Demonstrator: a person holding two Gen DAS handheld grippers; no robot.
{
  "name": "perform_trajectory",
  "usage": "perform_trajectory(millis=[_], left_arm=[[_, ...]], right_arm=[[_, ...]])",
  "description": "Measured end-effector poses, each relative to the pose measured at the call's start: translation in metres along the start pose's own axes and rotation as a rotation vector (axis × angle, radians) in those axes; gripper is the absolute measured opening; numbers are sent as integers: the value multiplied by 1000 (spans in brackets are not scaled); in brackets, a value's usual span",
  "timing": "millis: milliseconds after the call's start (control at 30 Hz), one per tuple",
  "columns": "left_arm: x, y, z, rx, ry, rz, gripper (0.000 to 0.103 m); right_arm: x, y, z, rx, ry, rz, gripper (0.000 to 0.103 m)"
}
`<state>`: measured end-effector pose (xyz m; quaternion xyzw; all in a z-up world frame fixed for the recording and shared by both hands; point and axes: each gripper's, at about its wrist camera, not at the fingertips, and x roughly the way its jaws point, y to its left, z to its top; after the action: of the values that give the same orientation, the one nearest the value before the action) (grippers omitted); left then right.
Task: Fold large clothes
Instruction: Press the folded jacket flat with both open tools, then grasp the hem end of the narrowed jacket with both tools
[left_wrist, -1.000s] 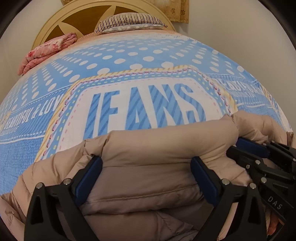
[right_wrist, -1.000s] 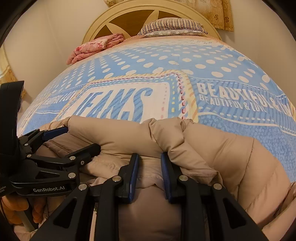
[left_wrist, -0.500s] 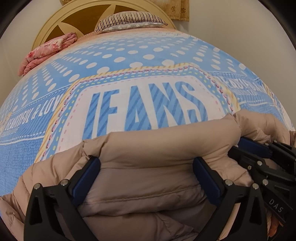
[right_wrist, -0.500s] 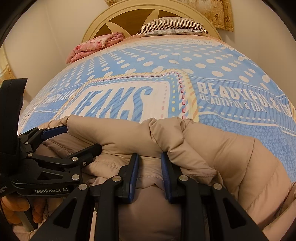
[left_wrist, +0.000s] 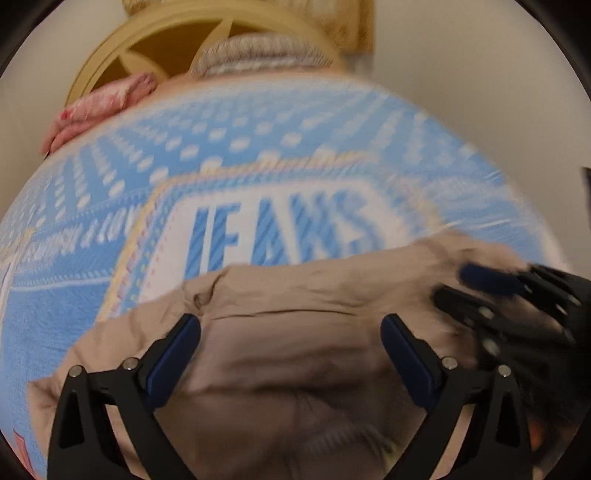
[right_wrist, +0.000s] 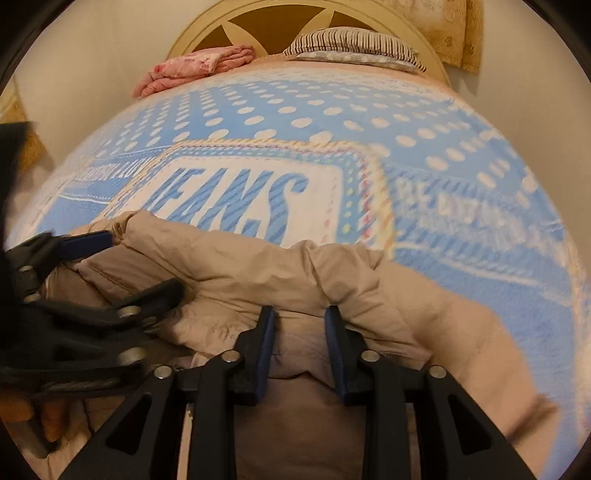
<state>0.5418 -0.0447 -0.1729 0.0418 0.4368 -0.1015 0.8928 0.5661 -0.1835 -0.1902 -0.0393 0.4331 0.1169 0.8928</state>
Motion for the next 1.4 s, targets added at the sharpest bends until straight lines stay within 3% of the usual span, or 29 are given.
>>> perform_trajectory(millis=[33, 100, 233, 367, 533, 800, 933, 1133, 1200, 1333, 1367, 1400], left_arm=[[-22, 3, -3, 12, -53, 0, 100], [-59, 13, -13, 39, -111, -22, 100], [-132, 39, -57, 92, -165, -22, 101], [-202, 43, -141, 197, -202, 23, 102], [-251, 70, -231, 107, -172, 23, 103], [-278, 105, -338, -83, -97, 35, 103], [-282, 118, -381, -165, -52, 11, 103], [-289, 120, -410, -234, -52, -62, 103], [-288, 118, -415, -231, -55, -63, 103], [-285, 115, -410, -266, -61, -138, 103], [-285, 111, -407, -268, -64, -167, 103], [-285, 107, -403, -257, -68, -188, 103]], right_arm=[[-17, -5, 1, 24, -54, -5, 54], [-45, -17, -2, 65, -110, 11, 55], [-100, -39, -35, 130, -94, 55, 55], [-168, -54, -104, 146, -72, 90, 56], [-234, -72, -208, 257, -66, 116, 63], [-309, -88, -372, 448, -81, 75, 64], [-323, -87, -426, 518, -55, 96, 64], [-322, -65, -454, 506, -35, 183, 64], [-320, -57, -458, 478, -60, 164, 64], [-320, -56, -462, 504, -111, 189, 64], [-321, -56, -463, 508, -122, 196, 63], [-323, -56, -465, 513, -134, 212, 54]])
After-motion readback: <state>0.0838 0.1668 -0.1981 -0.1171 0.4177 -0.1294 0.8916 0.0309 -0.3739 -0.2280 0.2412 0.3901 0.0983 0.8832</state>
